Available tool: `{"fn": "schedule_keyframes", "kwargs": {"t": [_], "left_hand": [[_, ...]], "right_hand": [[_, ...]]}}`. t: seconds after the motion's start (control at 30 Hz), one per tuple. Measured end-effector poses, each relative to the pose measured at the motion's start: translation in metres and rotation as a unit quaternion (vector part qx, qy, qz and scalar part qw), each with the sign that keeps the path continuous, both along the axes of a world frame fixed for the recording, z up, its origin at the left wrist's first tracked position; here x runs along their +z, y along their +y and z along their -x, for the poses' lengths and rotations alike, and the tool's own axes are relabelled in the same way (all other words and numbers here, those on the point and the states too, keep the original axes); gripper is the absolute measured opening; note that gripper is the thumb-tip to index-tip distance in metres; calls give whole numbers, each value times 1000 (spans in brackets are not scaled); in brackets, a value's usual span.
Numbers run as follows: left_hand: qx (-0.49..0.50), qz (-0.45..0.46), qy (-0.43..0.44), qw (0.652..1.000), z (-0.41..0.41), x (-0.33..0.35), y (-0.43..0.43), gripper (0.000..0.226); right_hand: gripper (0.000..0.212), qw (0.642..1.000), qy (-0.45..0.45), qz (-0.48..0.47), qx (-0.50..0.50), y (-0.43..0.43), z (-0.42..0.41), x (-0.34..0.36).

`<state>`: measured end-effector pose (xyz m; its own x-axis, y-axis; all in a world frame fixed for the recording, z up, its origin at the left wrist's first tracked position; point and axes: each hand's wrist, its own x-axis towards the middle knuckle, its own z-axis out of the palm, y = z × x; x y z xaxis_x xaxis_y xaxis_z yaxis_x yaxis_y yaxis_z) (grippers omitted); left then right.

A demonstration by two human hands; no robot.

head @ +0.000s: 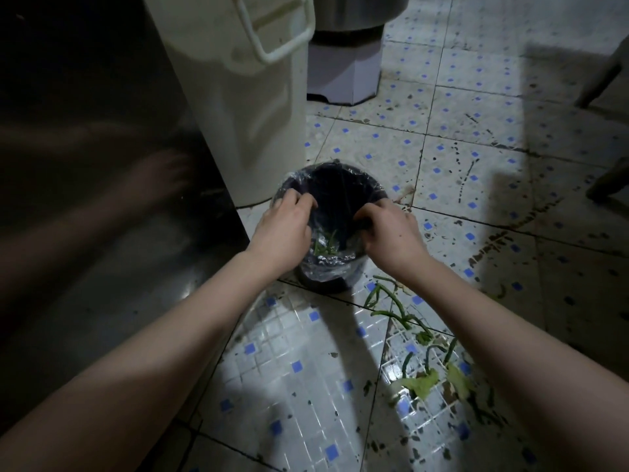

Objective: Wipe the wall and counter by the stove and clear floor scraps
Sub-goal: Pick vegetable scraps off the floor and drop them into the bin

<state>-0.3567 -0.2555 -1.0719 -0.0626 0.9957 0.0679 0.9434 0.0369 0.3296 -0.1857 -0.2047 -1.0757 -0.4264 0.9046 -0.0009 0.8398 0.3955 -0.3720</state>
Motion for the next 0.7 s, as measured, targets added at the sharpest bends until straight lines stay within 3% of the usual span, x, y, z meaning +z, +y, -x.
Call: {"fn": "schedule_keyframes", "kwargs": {"t": [0.27,0.7], "left_hand": [[-40,-6,35,999,-48,9,7,38],[-168,-2,15,986,-160,-26,39,34]], "right_hand": [[32,998,-14,-4,-59,-6,-59,-3],[32,984,-57,62,-158,-27,-171,-34]]}}
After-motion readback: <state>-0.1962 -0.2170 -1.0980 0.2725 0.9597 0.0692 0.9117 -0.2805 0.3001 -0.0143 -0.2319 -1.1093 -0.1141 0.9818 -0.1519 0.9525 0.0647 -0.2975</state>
